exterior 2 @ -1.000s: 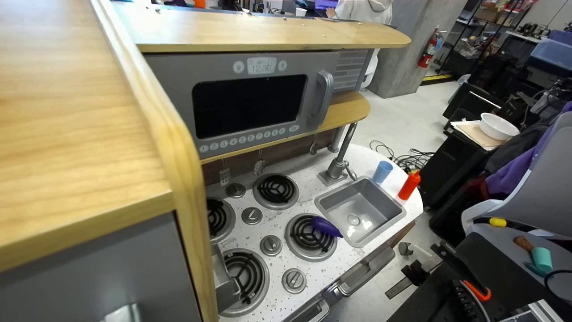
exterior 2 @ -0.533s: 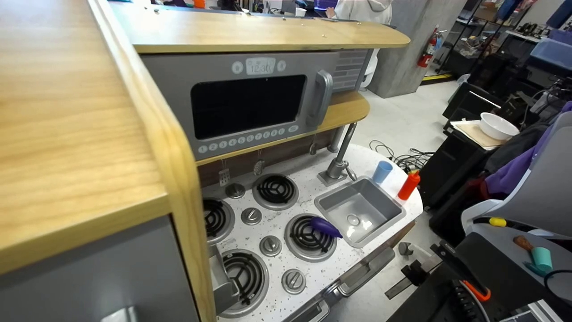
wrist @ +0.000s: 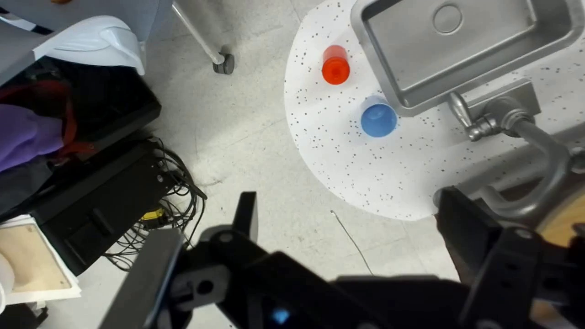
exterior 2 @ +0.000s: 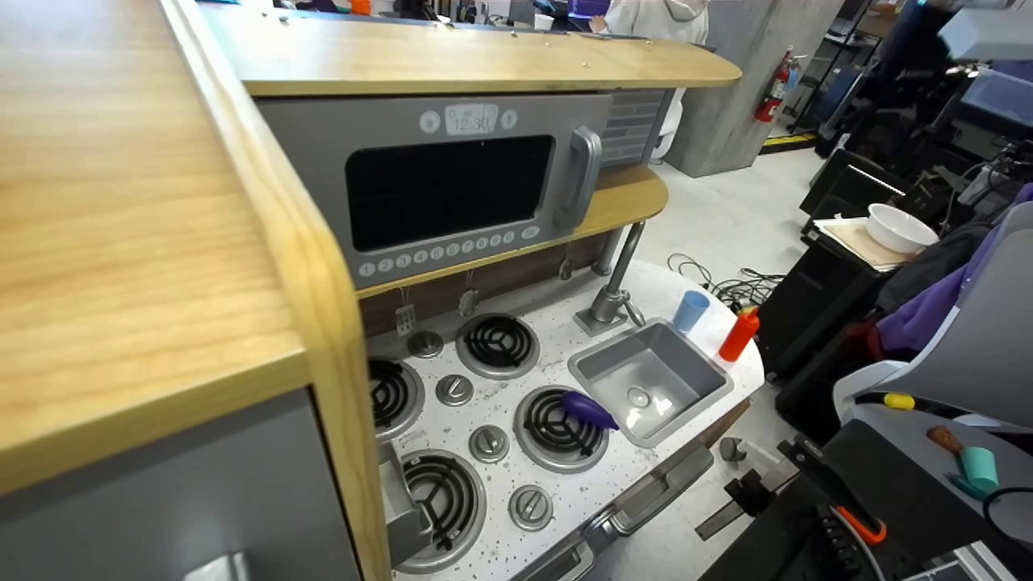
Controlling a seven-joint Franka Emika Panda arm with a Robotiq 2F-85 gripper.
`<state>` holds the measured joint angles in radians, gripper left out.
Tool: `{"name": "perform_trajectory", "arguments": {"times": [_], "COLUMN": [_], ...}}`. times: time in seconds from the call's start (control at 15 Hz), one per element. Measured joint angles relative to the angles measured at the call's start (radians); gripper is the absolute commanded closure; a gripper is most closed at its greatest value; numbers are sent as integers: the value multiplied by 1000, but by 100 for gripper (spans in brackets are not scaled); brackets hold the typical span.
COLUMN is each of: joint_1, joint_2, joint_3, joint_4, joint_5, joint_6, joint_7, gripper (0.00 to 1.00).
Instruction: Put the sauce bottle in the sink
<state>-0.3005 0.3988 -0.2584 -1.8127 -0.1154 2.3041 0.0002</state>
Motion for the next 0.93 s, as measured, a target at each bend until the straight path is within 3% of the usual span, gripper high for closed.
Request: {"name": "perform_trajectory", "arguments": {"times": [0.33,0.67,0.93], "joint_1": [-39,-64,-80], "joint_2": [225,348,434], "joint_3": [7,7,10], "joint_4": [110,155,175], "joint_5": [1,-2,-15], "joint_6": [23,40,139], "joint_7": [-88,-192,-258], "gripper": [0,0,0]}}
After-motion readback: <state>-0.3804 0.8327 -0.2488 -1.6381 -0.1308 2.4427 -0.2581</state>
